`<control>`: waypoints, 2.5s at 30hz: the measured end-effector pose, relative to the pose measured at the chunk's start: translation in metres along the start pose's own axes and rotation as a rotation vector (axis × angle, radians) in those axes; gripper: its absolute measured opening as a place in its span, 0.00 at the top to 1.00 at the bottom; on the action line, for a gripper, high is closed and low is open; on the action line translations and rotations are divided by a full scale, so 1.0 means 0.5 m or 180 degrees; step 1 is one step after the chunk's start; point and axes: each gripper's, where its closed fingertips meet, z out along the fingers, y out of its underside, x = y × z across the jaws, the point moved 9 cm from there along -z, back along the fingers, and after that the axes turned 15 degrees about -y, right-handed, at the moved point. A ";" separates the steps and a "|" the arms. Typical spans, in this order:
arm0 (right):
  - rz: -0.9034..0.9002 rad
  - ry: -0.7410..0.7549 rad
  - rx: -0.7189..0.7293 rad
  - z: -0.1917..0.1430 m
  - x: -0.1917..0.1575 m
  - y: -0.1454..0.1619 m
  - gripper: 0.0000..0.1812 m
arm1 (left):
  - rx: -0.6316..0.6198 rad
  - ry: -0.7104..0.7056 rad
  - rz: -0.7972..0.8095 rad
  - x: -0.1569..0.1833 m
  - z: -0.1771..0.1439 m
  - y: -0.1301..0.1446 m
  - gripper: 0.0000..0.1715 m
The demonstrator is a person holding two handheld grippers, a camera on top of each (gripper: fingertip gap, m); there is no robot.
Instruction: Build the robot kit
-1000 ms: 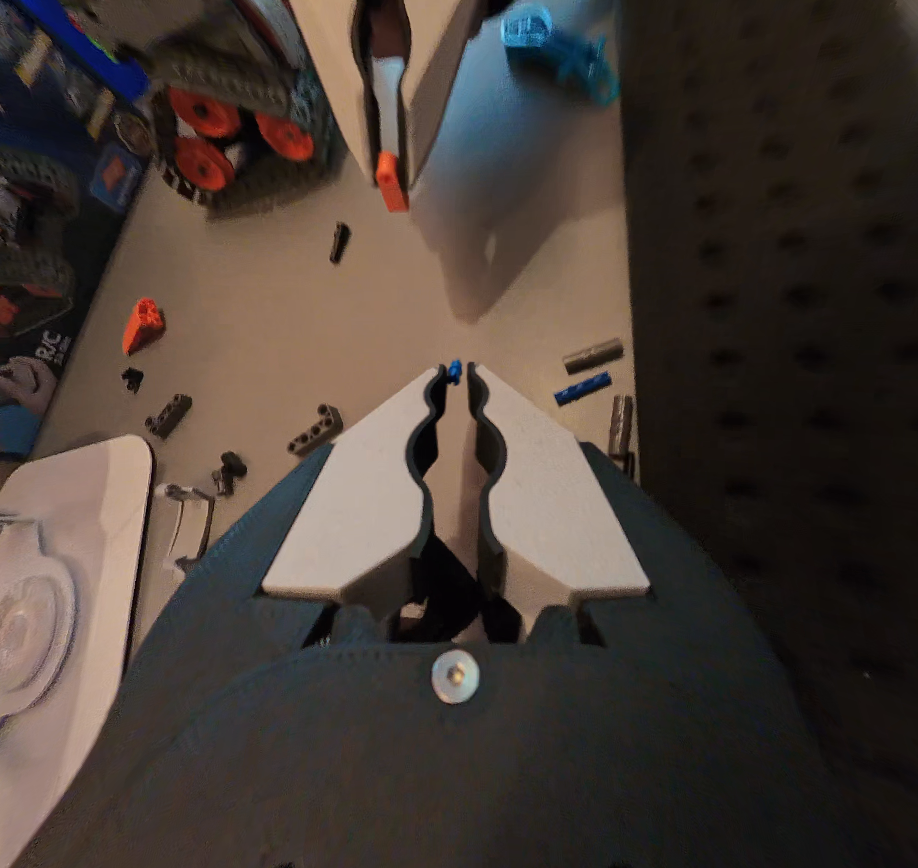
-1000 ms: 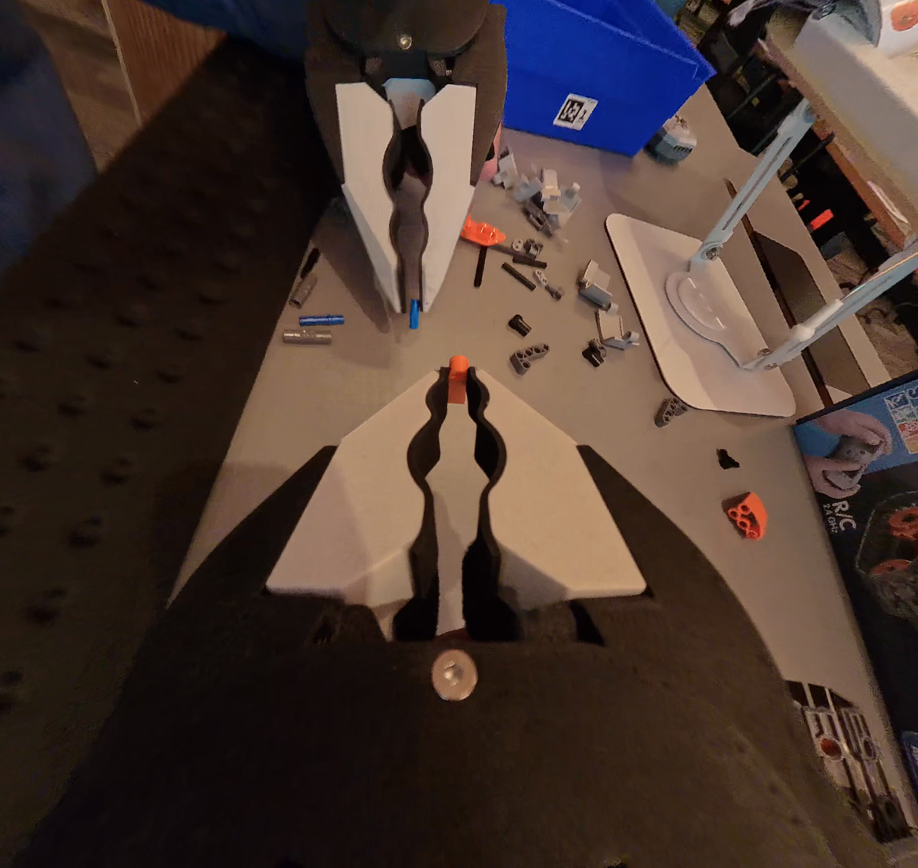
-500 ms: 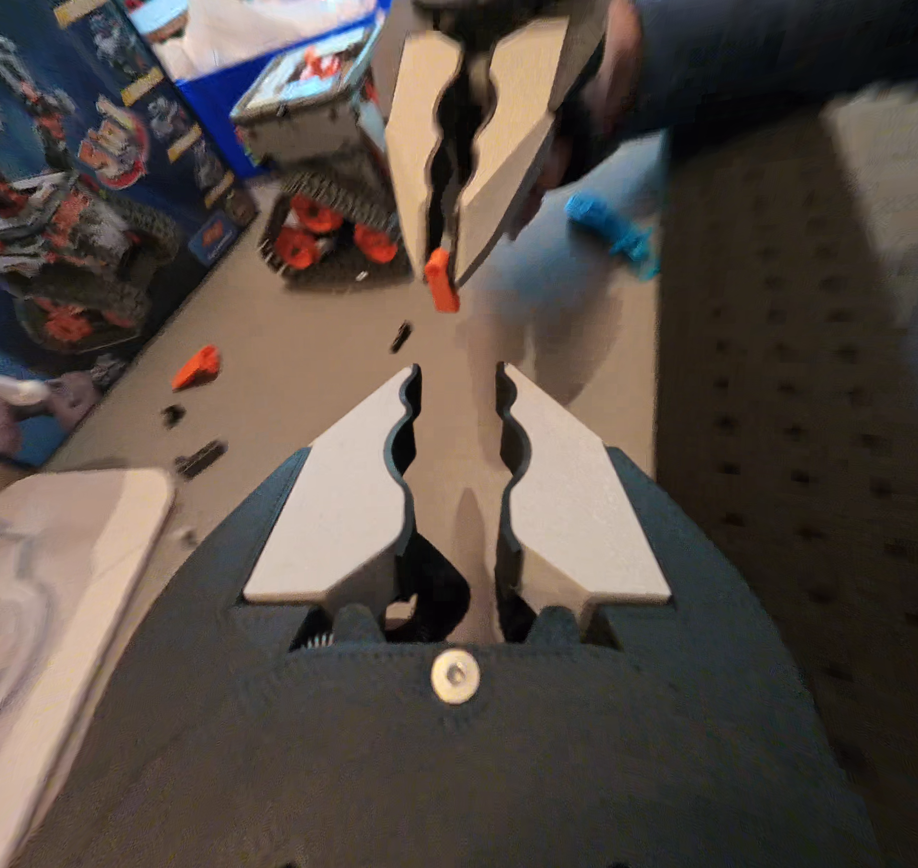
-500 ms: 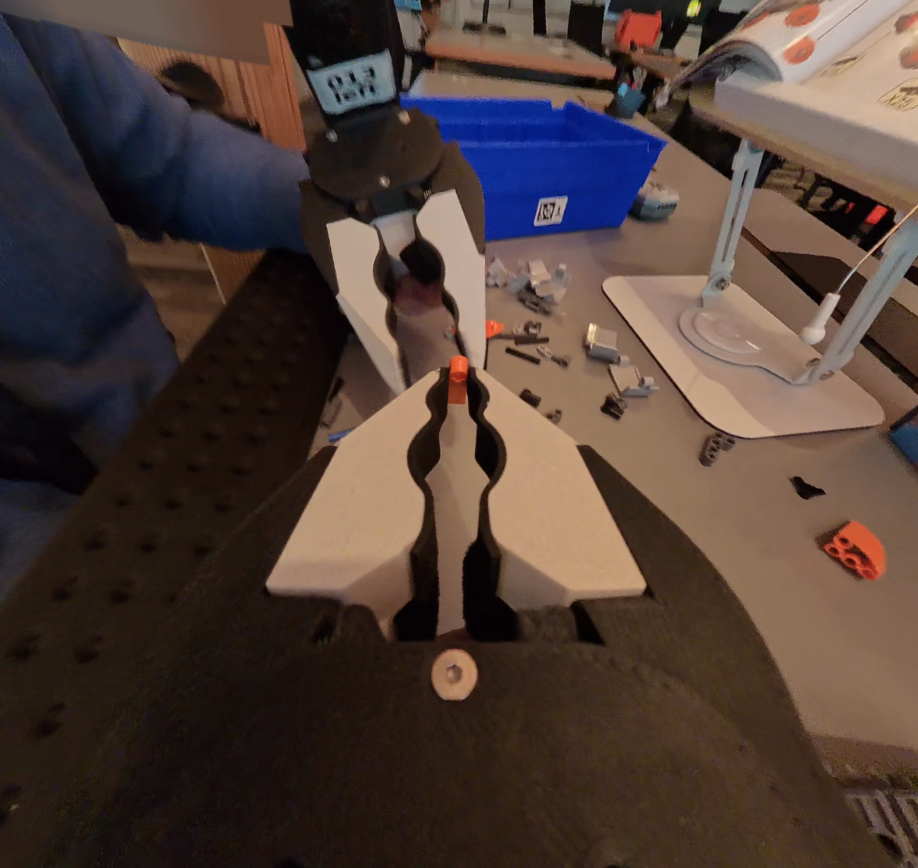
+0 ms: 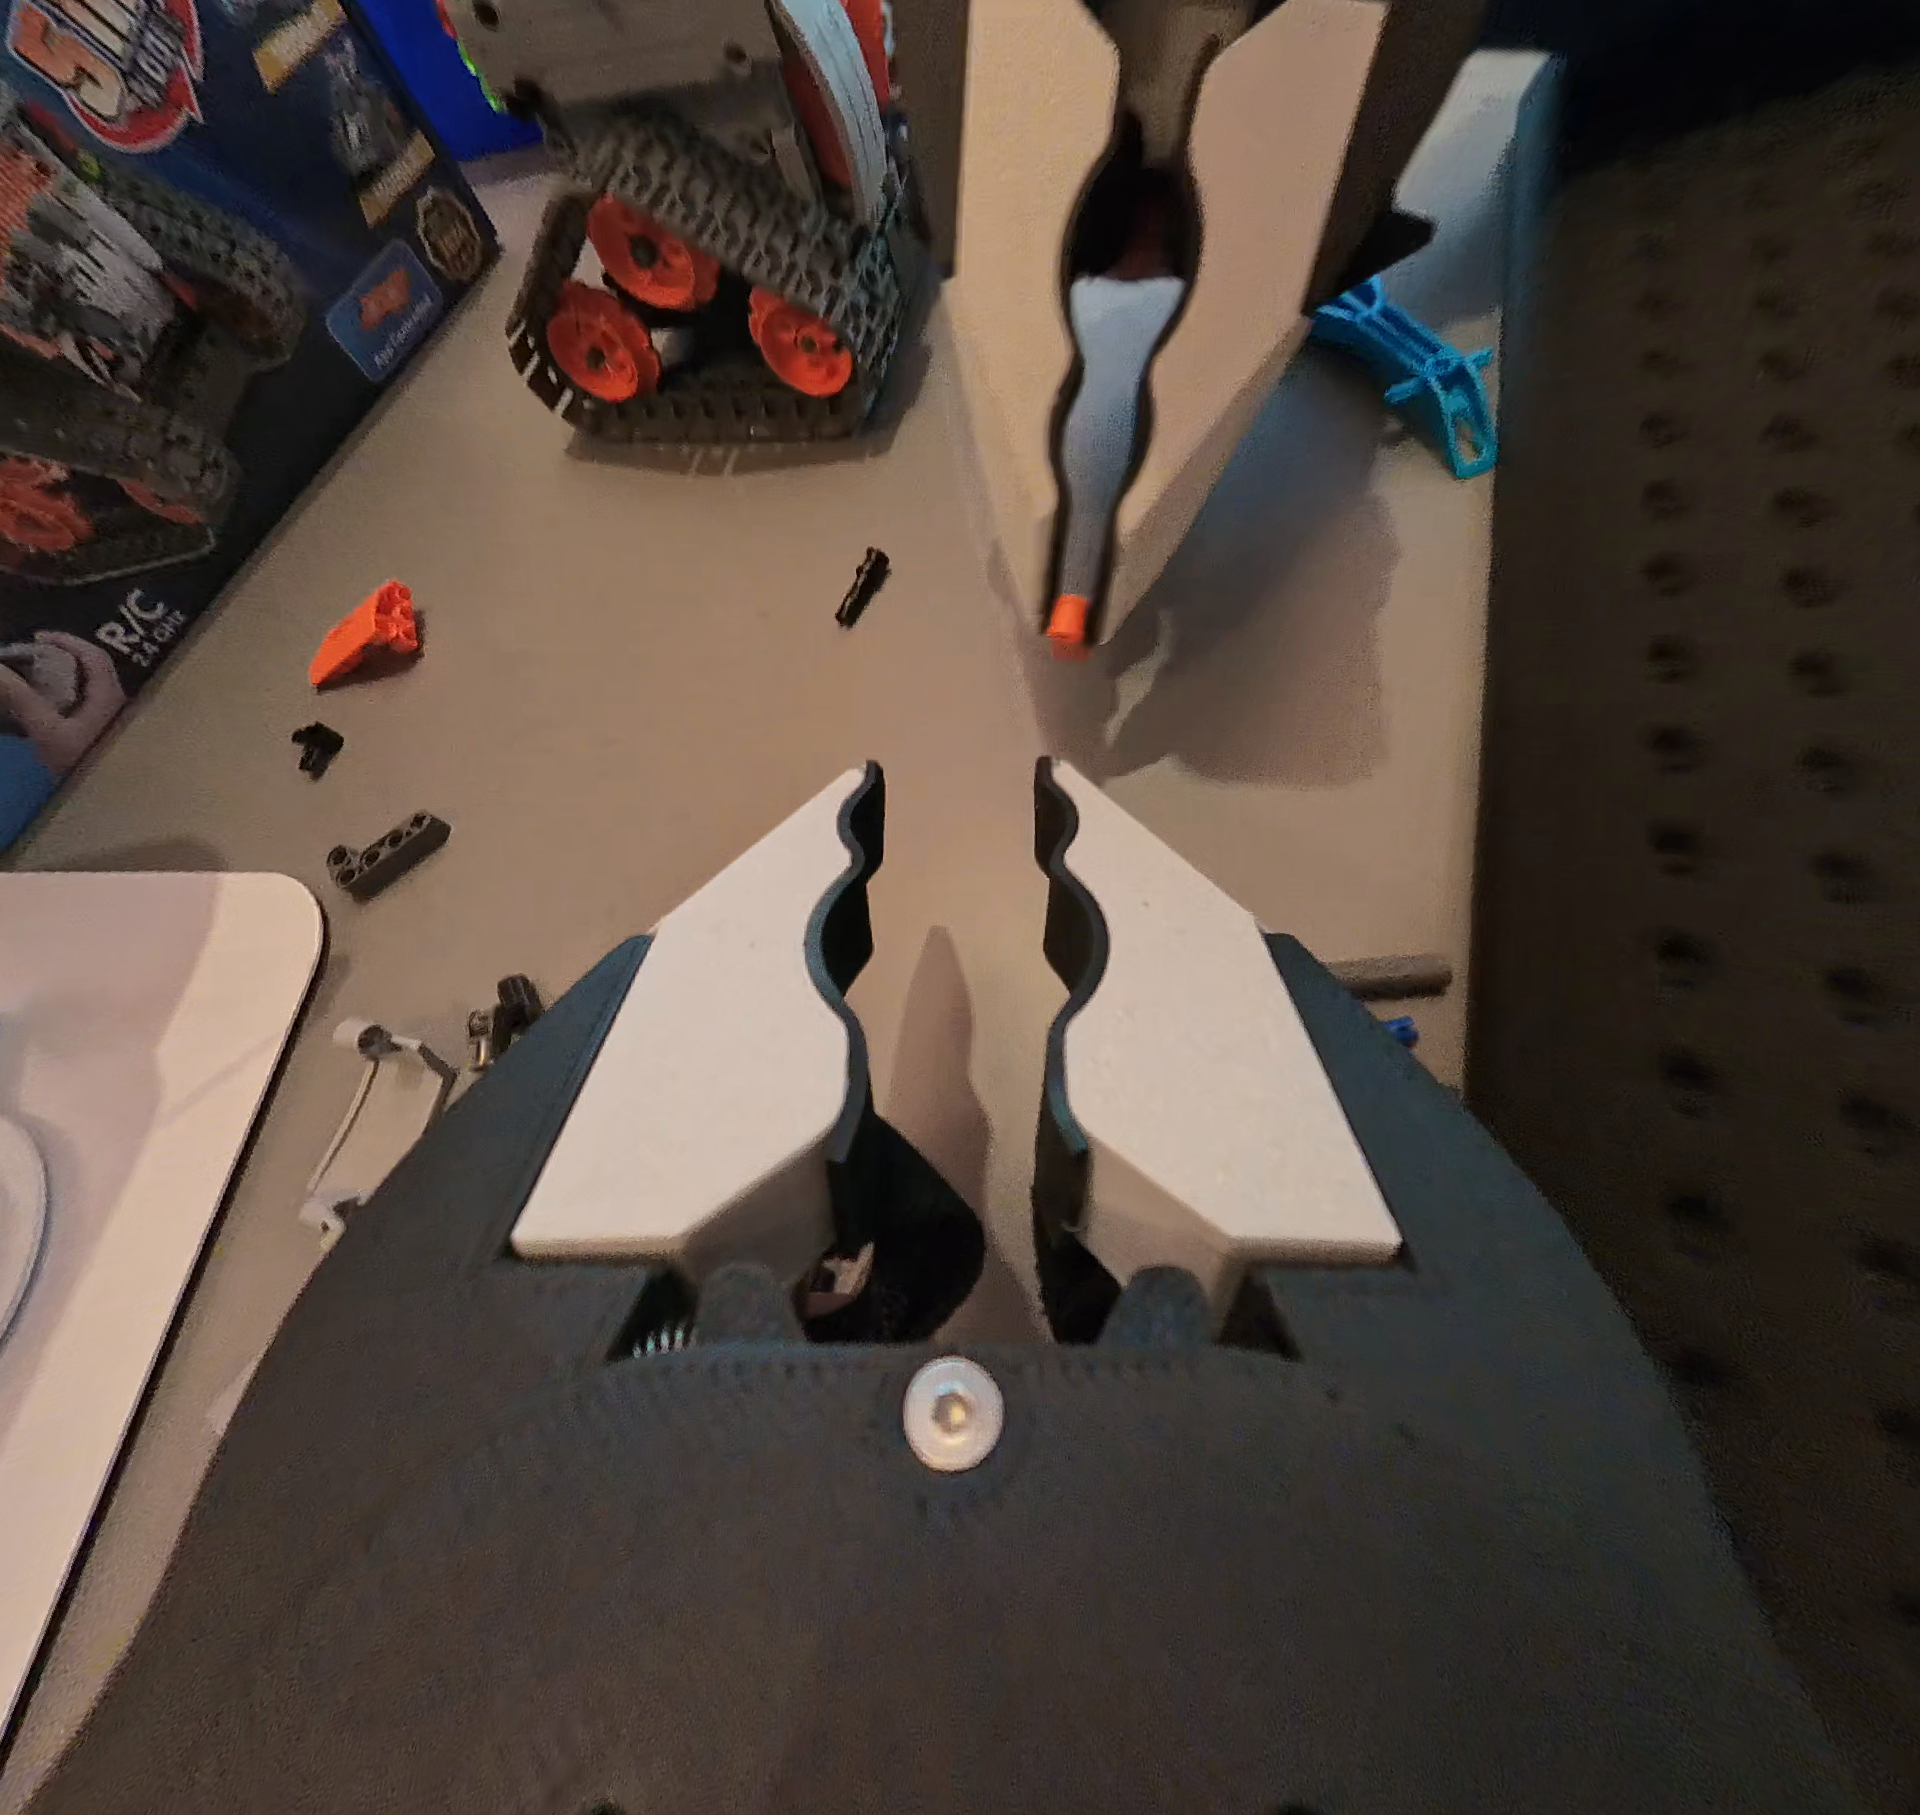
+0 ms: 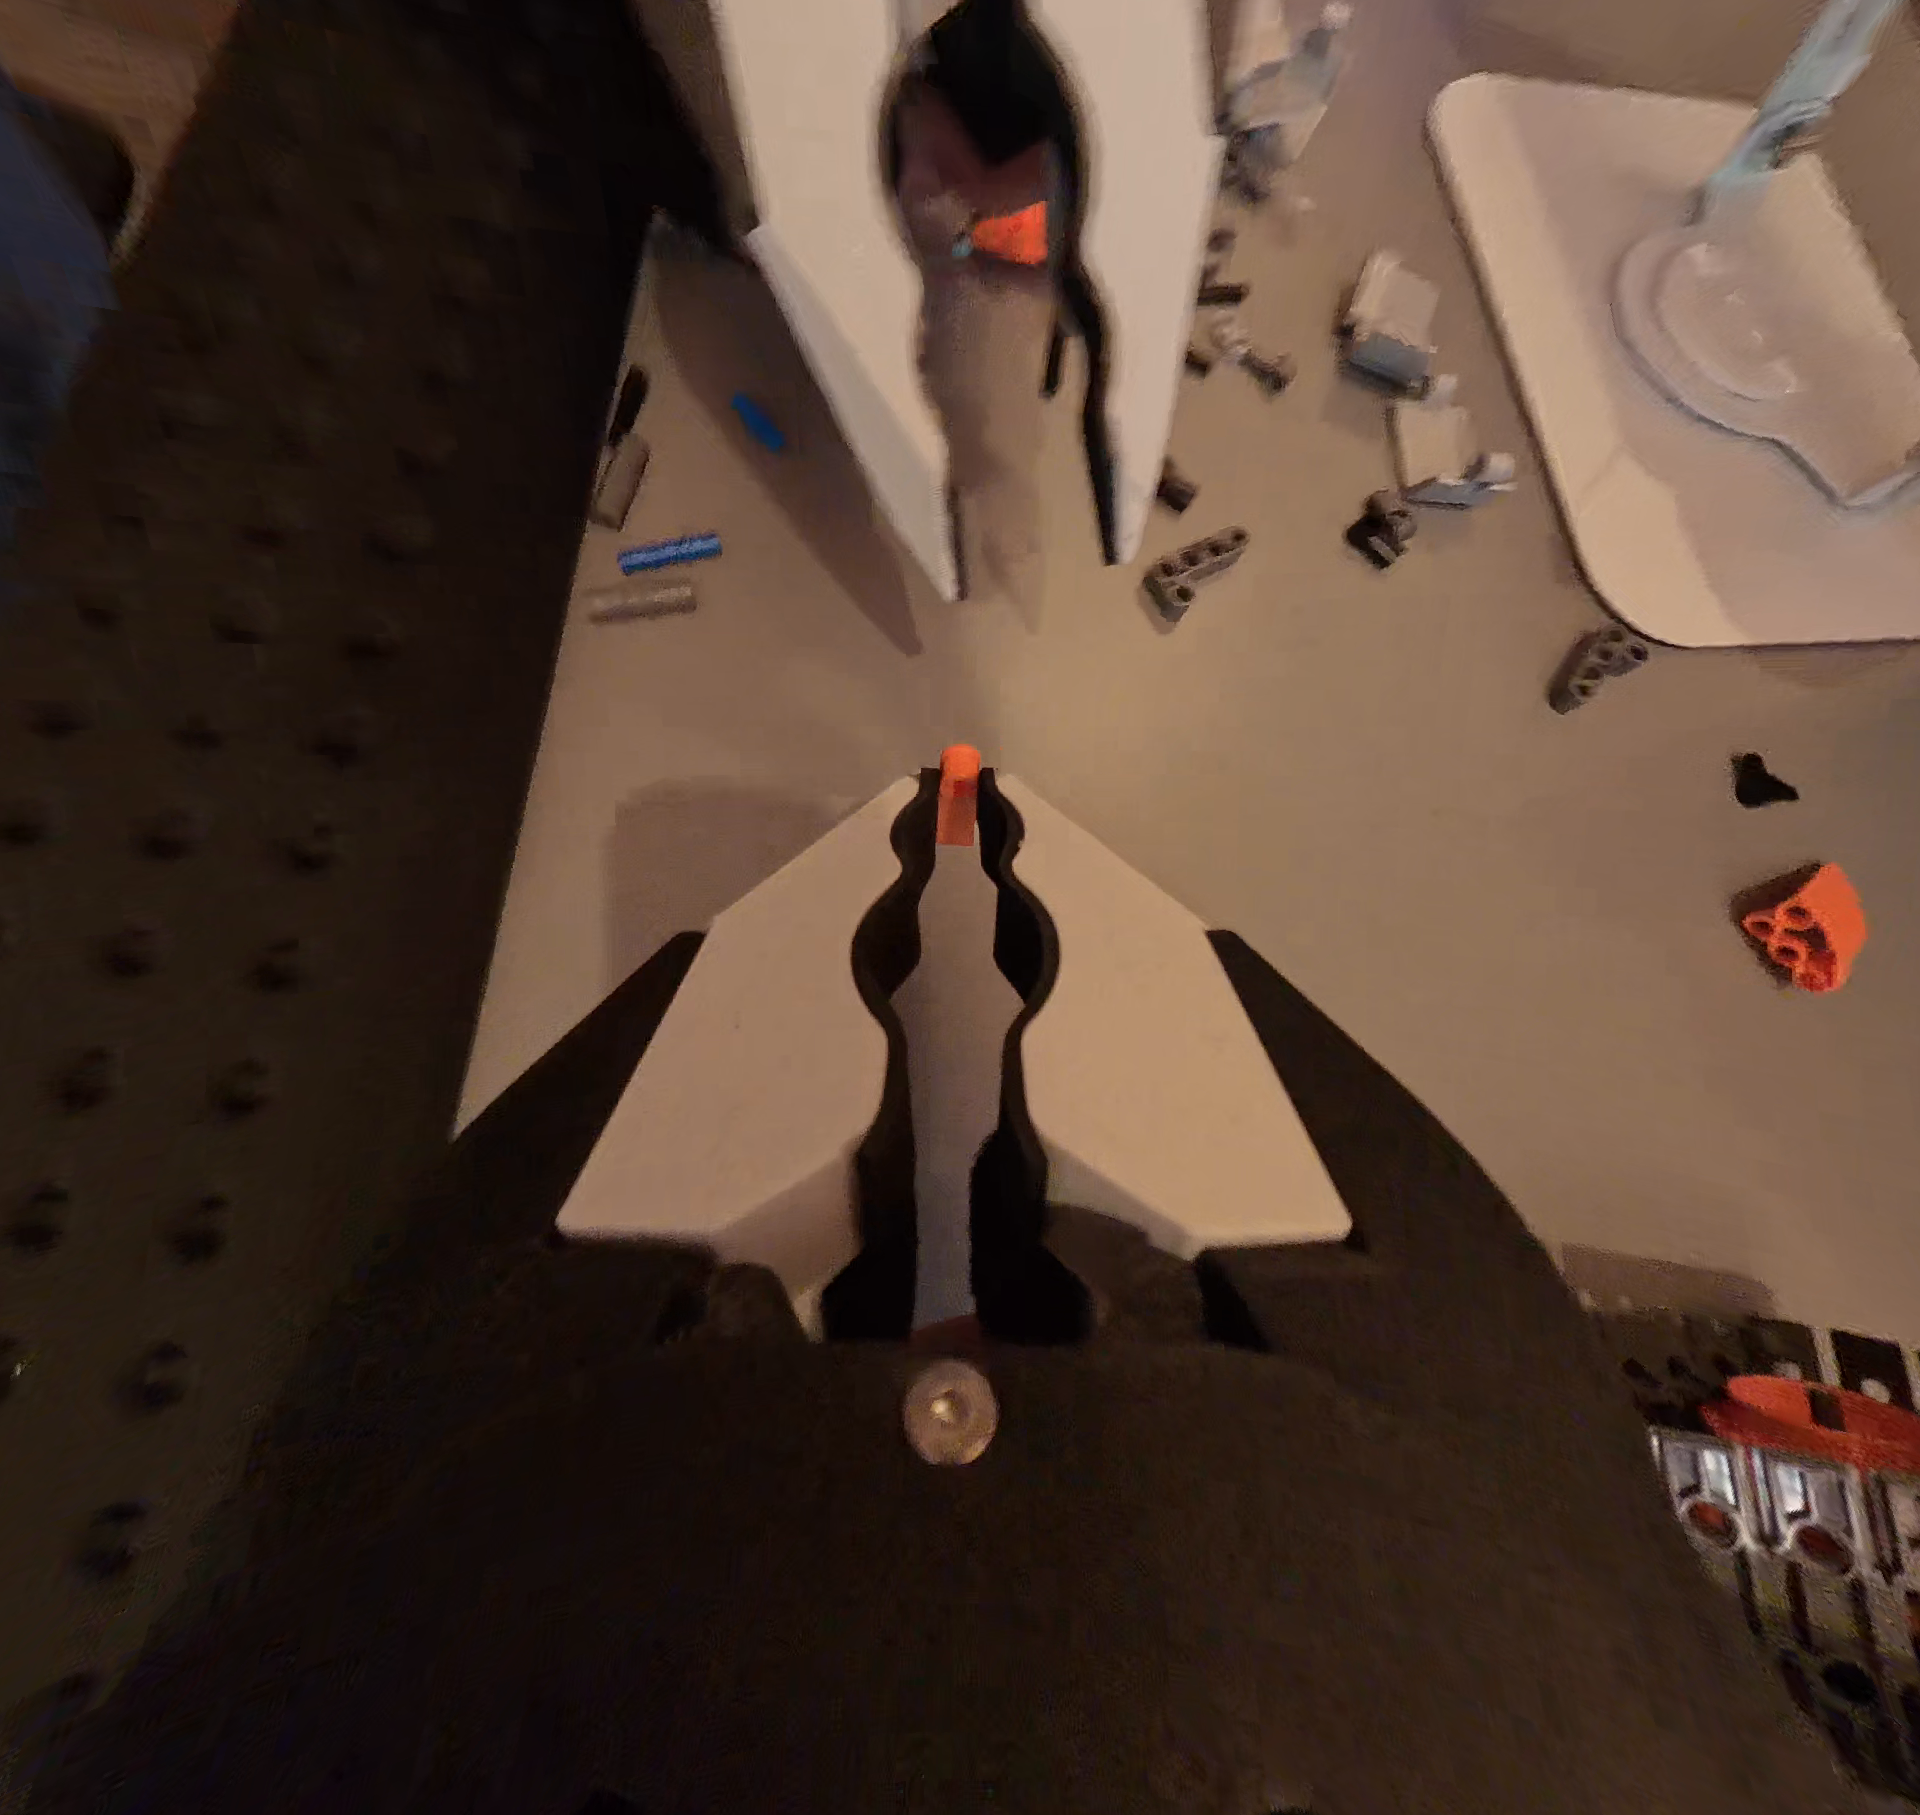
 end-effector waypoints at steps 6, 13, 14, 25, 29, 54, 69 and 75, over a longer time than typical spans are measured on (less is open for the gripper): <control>-0.0288 0.0117 -0.0615 0.043 -0.012 0.019 0.93 | -0.0271 0.0054 0.0156 0.008 0.012 0.023 0.84; -0.0024 0.0011 -0.0306 -0.004 -0.007 0.026 0.82 | -0.0288 0.0152 0.0190 0.016 0.015 0.022 0.83; 0.0019 0.0038 -0.0275 -0.013 -0.002 0.031 0.82 | -0.0281 0.0161 0.0211 0.018 0.016 0.021 0.83; 0.0120 -0.0027 -0.0401 0.035 0.004 0.041 0.92 | -0.0359 0.0218 0.0615 0.057 0.058 0.003 0.84; 0.0133 -0.0011 -0.0374 0.040 0.008 0.042 0.97 | -0.0422 0.0247 0.0731 0.066 0.070 0.001 0.87; -0.0263 -0.0060 -0.0451 0.046 0.003 0.036 0.96 | -0.0569 0.0702 0.0386 0.098 0.052 0.000 0.87; -0.0140 0.0312 -0.0276 0.010 0.020 0.044 0.93 | -0.0788 -0.0729 0.0199 -0.112 -0.121 0.040 0.85; -0.0132 0.0443 -0.0155 -0.003 0.024 0.049 0.94 | -0.1007 -0.0915 0.0179 -0.118 -0.138 0.082 0.85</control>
